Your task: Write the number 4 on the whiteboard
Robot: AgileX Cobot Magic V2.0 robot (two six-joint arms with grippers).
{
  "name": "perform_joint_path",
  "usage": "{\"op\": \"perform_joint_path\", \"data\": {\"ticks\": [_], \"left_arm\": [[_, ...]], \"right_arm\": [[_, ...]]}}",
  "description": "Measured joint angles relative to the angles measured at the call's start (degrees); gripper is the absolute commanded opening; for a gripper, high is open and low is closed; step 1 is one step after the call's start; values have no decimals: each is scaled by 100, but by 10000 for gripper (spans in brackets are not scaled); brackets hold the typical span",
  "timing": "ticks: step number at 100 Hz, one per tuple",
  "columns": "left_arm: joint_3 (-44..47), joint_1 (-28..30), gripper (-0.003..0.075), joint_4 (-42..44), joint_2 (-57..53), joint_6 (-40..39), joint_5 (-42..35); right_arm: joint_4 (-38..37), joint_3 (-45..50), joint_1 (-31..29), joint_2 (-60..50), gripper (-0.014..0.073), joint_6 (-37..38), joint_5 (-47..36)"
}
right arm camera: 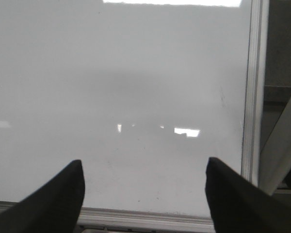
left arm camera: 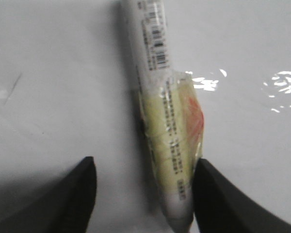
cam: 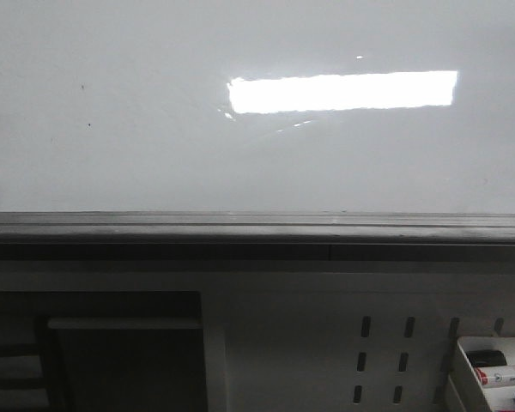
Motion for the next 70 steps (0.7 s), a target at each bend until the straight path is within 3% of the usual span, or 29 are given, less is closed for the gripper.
{"op": "perform_joint_path", "data": {"ticks": [28,59,70], "left_arm": [[0,-22,82,0,13,0,2],[0,-22,-19,0,-27,0,40],[-104,-22,-20,135,-235,0,553]], "right_arm": [[0,0,0,0,470,0,0],[37,-117,0,0,470,0,61],[211,-495,9,54,470,-13,483]]}}
